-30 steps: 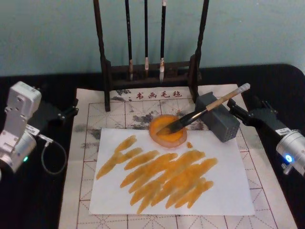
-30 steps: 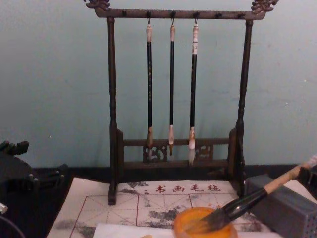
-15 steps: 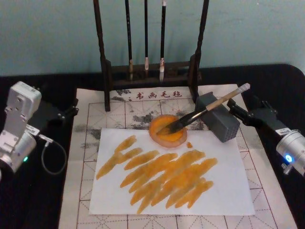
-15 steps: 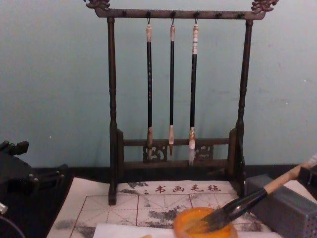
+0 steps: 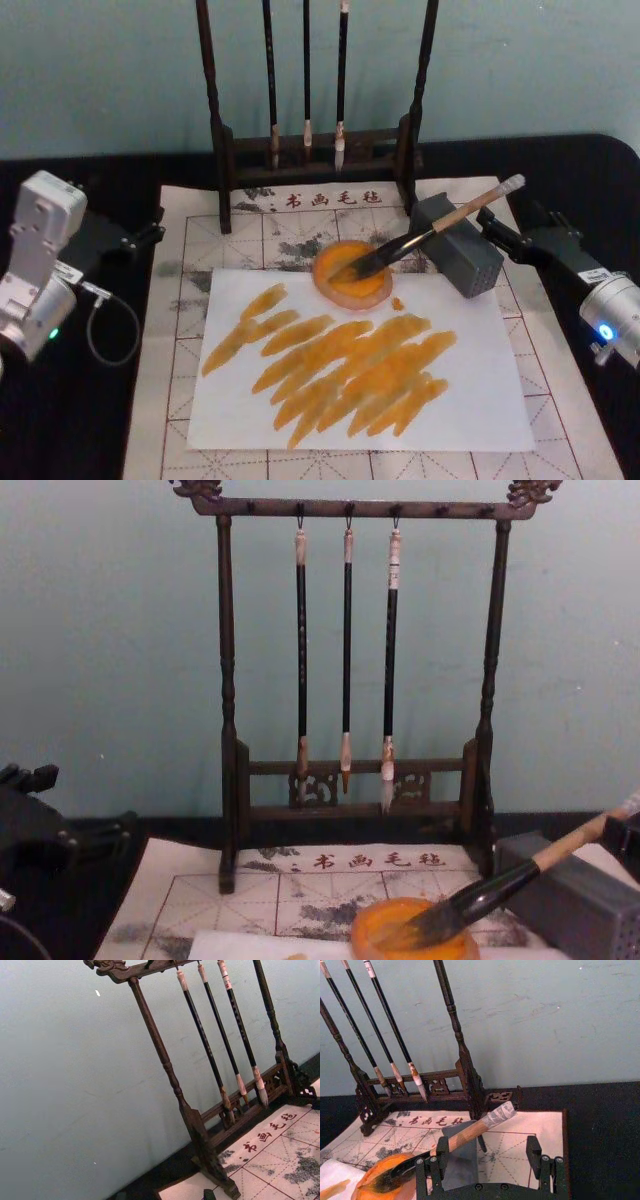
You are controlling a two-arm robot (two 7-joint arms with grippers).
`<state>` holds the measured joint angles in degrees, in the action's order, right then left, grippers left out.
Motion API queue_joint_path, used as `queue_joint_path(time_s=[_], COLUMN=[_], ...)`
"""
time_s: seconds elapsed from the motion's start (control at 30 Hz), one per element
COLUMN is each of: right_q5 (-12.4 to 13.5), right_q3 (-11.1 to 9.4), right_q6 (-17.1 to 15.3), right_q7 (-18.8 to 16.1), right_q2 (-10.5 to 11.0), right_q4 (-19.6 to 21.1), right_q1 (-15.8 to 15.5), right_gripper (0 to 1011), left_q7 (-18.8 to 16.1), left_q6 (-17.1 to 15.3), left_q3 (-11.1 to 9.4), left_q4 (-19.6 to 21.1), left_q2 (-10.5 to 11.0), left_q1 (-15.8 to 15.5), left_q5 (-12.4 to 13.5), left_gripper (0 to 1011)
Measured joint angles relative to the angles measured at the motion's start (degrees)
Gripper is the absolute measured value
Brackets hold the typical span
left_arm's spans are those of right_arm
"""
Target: Pick up the brush from the inkstone, write on the paper, then place the brush back to its original position.
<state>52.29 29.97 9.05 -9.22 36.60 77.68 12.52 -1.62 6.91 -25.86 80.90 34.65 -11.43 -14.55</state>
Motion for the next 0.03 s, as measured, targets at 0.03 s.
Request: queue_joint_path(time_s=[0.03], right_q5=[0.0], right_q3=[0.0], right_q6=[0.0], right_q7=[0.0], right_q2=[0.0], right_q4=[0.0], right_q1=[0.0], right_gripper=[1003], left_q7=[0.0], left_q6=[0.0], left_q3=[0.0], left_q4=[0.0], left_q2=[0.0], left_q1=[0.0], left_q5=[0.0], left_gripper=[1001])
